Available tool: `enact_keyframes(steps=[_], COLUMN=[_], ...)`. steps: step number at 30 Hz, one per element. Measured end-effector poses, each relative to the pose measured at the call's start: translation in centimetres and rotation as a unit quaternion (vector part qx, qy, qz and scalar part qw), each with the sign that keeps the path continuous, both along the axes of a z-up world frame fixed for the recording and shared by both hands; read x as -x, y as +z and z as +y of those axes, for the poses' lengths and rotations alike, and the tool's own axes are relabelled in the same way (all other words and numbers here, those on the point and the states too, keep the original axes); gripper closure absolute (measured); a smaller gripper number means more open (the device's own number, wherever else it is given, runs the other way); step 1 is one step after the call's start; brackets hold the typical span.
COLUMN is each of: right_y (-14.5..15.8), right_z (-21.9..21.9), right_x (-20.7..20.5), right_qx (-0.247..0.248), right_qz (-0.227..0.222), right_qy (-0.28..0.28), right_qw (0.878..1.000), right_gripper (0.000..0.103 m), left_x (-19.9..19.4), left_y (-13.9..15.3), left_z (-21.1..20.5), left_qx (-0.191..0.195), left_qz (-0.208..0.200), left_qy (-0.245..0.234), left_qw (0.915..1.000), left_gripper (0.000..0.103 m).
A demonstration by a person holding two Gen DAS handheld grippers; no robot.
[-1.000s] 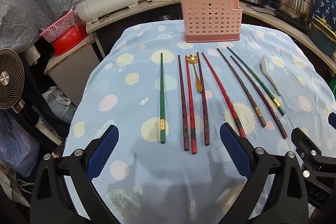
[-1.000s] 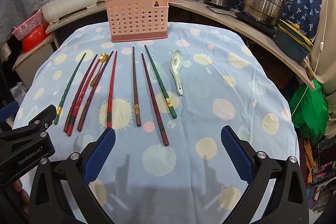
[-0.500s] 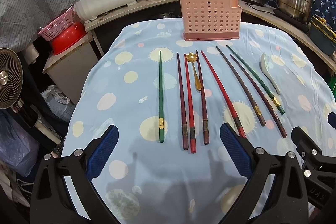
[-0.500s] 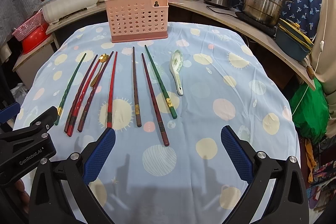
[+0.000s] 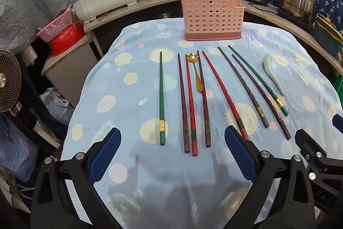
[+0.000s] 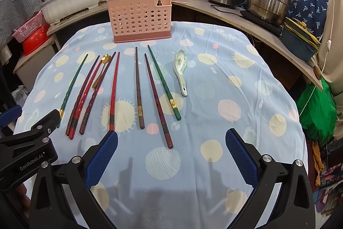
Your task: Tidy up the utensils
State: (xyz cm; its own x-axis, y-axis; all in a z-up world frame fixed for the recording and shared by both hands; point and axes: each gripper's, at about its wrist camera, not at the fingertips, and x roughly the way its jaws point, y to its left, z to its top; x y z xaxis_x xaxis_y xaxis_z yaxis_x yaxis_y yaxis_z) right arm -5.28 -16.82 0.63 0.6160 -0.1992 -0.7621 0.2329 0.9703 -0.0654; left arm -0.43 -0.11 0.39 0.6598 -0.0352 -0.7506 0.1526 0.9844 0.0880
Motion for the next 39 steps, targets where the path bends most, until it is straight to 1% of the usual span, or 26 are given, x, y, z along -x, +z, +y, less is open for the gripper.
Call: enact_keyframes(steps=[10, 11, 18, 22, 32, 39], right_y=[-0.7, -0.7, -1.0, -1.3, -2.2, -2.5], right_z=[-0.3, -0.3, -0.7, -1.3, -3.0, -3.9], right_x=[-0.5, -0.5, -1.3, -2.0, -4.6, -7.0], right_qx=[-0.008, -0.009, -0.012, -0.016, -0.021, -0.023], right_qz=[0.009, 0.009, 0.015, 0.018, 0.025, 0.026], right_qy=[-0.002, -0.002, -0.005, -0.008, -0.021, -0.03], right_qw=[1.0, 1.0, 1.0, 1.0, 0.999, 0.999], right_gripper=[0.007, 0.007, 0.007, 0.007, 0.007, 0.01], left_x=[0.0, -0.4, -1.1, -2.2, -5.7, -7.3], left_y=[-0.4, -0.3, -0.6, -1.0, -2.5, -3.5], left_z=[-0.5, 0.0, 0.2, 0.9, 4.3, 5.1], left_qx=[0.0, 0.002, 0.003, 0.005, 0.008, 0.006], left_qz=[0.006, 0.008, 0.011, 0.017, 0.034, 0.047], left_qy=[0.002, 0.002, 0.001, 0.012, 0.064, 0.072], left_qw=[1.0, 1.0, 0.9999, 0.9998, 0.9973, 0.9963], left_gripper=[0.01, 0.01, 0.01, 0.01, 0.01, 0.01])
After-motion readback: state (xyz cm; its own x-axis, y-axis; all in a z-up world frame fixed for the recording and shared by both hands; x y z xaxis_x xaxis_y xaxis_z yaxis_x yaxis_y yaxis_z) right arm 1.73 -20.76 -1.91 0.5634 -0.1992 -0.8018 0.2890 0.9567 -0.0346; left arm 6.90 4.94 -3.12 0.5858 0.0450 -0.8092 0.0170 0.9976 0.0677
